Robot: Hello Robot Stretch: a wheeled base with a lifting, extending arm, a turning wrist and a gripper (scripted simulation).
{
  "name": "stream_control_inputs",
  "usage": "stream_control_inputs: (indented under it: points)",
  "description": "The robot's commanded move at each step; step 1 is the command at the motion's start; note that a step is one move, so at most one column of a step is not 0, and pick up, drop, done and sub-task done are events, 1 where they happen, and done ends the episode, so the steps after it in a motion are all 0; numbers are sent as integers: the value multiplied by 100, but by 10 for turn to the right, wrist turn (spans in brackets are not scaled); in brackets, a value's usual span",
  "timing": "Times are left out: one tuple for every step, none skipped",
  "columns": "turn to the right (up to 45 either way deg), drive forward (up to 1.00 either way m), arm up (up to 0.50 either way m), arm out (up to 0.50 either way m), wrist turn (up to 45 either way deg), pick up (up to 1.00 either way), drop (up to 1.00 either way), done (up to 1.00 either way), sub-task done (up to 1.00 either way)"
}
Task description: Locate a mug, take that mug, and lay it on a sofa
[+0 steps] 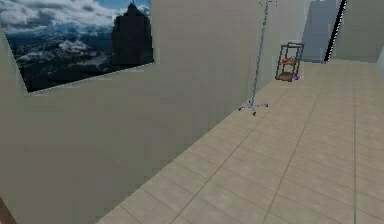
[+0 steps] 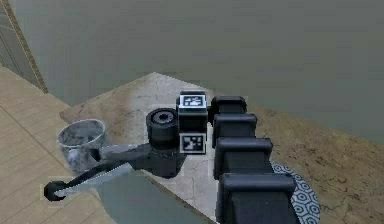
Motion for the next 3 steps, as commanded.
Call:
stream_control_inputs:
  points:
    - [0, 0, 0, 0, -450, 0, 0, 0, 0]
    - [0, 0, 0, 0, -120, 0, 0, 0, 0]
    - [0, 0, 0, -10, 0, 0, 0, 0, 0]
